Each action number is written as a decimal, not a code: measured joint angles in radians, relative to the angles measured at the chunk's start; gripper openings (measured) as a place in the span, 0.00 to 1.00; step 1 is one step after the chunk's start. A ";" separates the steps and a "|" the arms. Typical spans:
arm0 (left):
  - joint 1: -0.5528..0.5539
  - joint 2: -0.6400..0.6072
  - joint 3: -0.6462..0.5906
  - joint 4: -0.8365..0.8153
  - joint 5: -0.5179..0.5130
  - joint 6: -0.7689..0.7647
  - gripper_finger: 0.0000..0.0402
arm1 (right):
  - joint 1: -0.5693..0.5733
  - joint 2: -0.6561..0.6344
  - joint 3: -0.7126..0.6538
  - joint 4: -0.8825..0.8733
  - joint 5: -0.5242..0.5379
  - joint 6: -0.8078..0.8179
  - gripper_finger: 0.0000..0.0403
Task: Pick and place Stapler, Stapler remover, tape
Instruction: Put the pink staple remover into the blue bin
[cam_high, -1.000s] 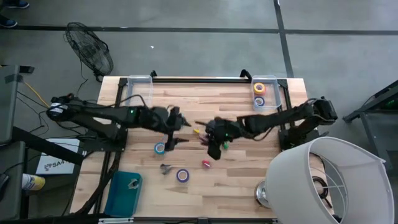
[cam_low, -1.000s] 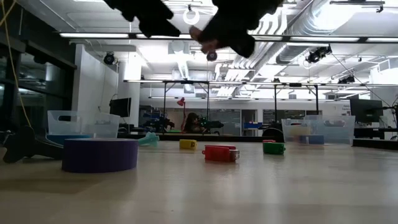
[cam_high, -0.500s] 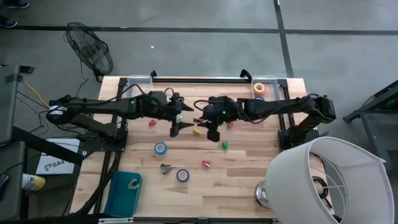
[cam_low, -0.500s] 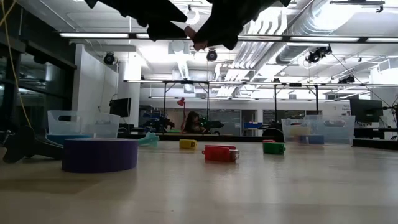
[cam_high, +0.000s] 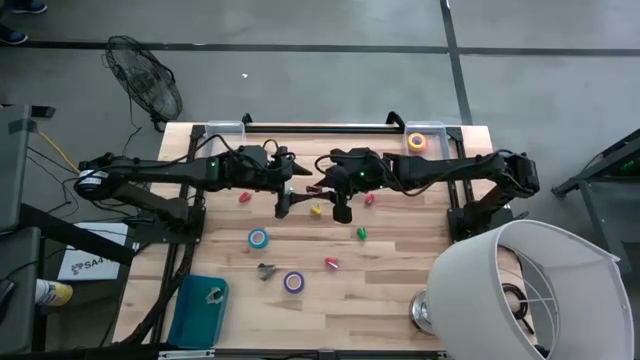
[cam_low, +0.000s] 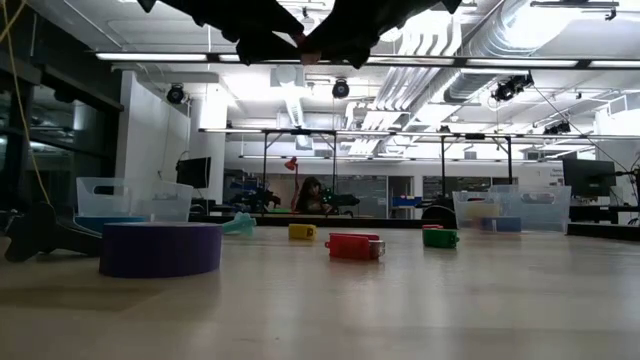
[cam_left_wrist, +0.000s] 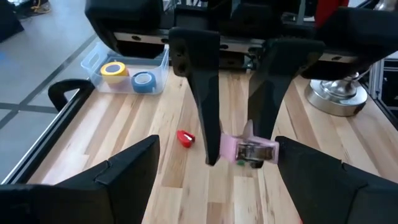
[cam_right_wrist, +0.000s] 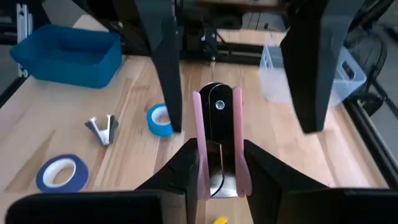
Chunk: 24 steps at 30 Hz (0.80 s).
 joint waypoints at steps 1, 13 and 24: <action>0.000 0.000 0.000 0.000 -0.001 0.000 0.76 | -0.001 0.000 0.000 0.010 0.001 -0.001 0.21; 0.000 0.001 0.000 0.000 -0.001 0.000 0.52 | -0.027 0.000 0.000 0.019 -0.018 -0.004 0.22; 0.000 0.001 0.000 0.000 -0.002 0.000 0.32 | -0.033 0.000 0.000 0.001 -0.035 0.001 0.22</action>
